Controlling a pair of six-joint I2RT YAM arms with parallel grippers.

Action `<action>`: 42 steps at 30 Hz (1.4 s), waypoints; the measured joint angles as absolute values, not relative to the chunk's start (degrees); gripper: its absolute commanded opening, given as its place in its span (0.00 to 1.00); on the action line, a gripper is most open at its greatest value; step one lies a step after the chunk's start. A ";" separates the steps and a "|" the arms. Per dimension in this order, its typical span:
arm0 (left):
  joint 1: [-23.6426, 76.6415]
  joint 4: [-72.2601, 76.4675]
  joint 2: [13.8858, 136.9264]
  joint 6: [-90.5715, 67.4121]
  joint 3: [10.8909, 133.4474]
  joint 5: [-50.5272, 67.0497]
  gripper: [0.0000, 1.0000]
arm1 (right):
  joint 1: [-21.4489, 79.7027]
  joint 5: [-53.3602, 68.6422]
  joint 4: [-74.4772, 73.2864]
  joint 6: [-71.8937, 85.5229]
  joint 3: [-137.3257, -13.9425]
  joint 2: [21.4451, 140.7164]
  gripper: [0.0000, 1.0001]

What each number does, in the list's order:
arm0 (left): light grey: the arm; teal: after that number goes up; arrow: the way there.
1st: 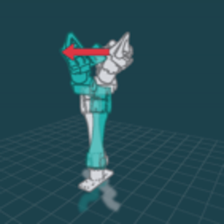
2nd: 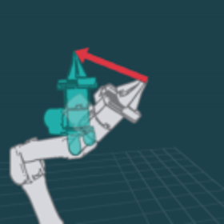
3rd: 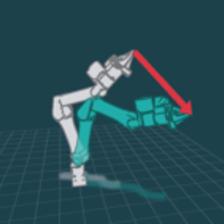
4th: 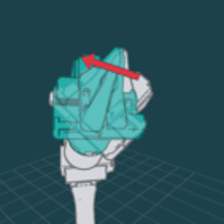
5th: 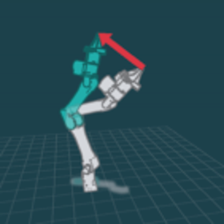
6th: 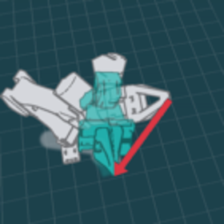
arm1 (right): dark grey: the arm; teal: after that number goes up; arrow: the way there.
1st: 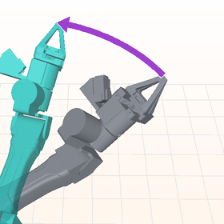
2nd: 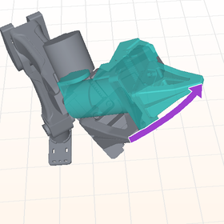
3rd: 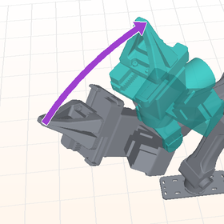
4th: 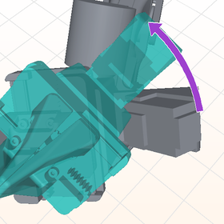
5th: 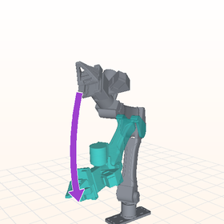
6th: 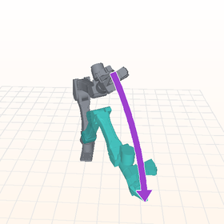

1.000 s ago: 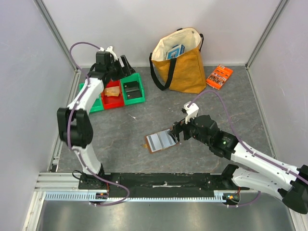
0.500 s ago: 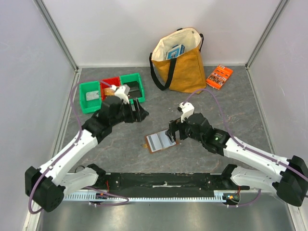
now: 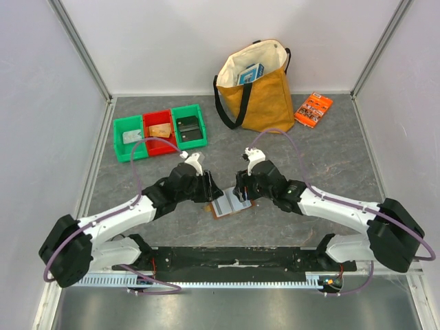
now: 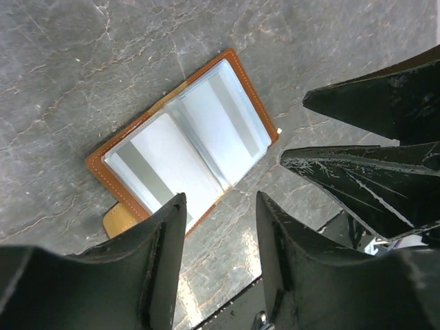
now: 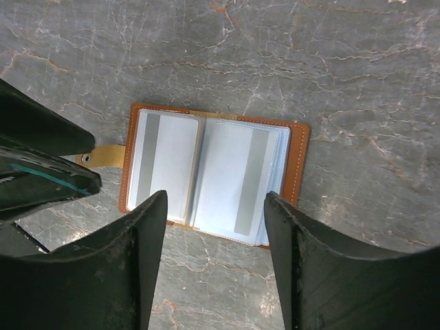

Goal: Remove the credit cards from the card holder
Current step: Remove the credit card from the card holder.

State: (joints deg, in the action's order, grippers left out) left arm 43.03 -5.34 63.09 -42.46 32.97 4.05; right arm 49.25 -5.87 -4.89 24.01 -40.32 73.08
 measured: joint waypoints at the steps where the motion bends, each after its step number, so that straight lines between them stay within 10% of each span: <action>1: 43.35 -4.47 64.42 -42.83 32.91 4.05 0.40 | 49.25 -5.61 -4.01 24.40 -40.07 73.73 0.59; 20: 44.12 -0.34 75.83 -49.10 27.92 3.55 0.14 | 49.25 -4.45 1.30 28.88 -35.75 82.19 0.43; 42: 44.60 2.57 76.25 -51.66 25.96 5.15 0.10 | 49.01 6.42 7.46 30.61 -35.48 85.25 0.34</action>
